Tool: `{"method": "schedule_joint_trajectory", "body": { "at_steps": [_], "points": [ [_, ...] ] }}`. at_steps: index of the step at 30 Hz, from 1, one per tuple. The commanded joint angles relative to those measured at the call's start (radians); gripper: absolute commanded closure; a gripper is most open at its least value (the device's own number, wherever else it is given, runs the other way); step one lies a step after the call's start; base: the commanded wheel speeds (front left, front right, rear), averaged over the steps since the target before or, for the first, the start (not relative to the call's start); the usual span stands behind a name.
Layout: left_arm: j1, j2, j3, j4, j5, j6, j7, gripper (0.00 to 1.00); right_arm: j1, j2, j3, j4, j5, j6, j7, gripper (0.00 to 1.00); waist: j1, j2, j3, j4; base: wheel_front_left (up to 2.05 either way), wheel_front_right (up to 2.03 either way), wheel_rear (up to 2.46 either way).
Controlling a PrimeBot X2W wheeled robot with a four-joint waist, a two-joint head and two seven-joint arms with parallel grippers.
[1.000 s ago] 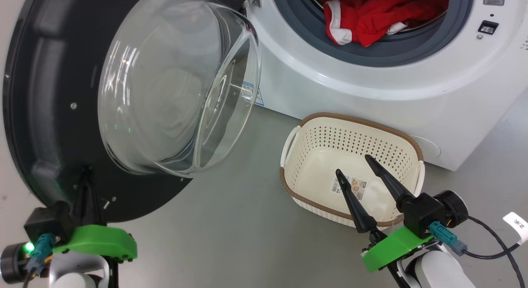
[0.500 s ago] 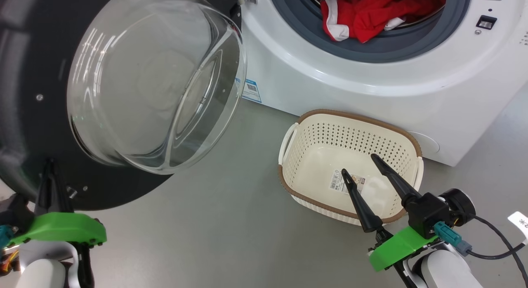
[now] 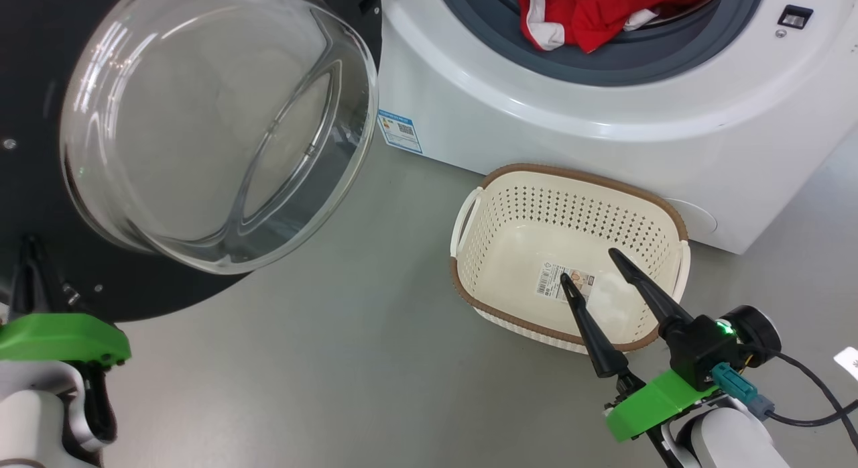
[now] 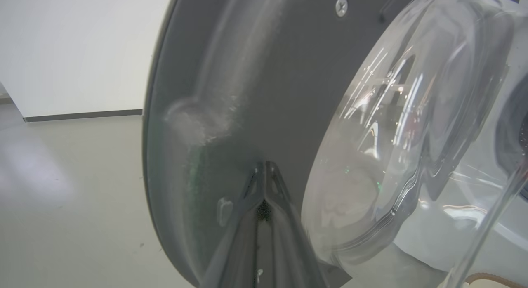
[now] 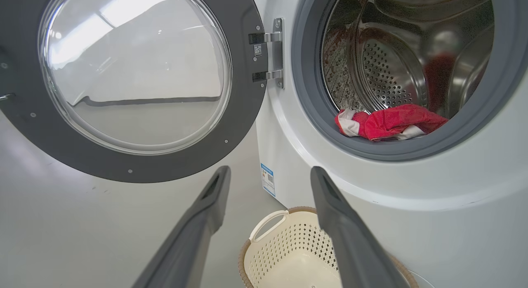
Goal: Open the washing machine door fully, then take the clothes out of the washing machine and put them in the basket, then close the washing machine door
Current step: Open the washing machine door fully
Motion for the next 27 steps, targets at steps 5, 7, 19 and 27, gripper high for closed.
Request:
{"method": "schedule_joint_trajectory", "body": {
  "at_steps": [5, 7, 19, 27],
  "points": [
    [-0.067, 0.052, 0.1, 0.011, 0.034, -0.025, -0.012, 1.0, 0.013, -0.004, 0.0, -0.044, -0.016, 0.002, 0.001, 0.0, 0.0, -0.0001, 0.016, -0.005, 0.0, 0.0, 0.0],
    [-0.073, 0.049, 0.107, 0.024, 0.052, -0.034, -0.012, 1.0, 0.017, -0.004, -0.005, -0.052, -0.02, 0.002, 0.003, 0.0, 0.0, -0.0001, 0.017, -0.006, 0.0, 0.0, 0.0],
    [-0.082, 0.028, 0.158, 0.023, 0.147, -0.075, -0.012, 1.0, 0.033, 0.012, -0.024, -0.085, -0.033, 0.002, 0.011, 0.0, 0.0, -0.0001, -0.002, -0.022, 0.0, 0.0, 0.0],
    [-0.018, -0.014, 0.179, -0.143, 0.21, -0.089, -0.012, 0.0, 0.036, 0.029, -0.035, -0.067, -0.025, 0.002, 0.003, 0.0, 0.0, -0.0001, -0.038, -0.023, 0.0, 0.0, 0.0]
  ]
}}
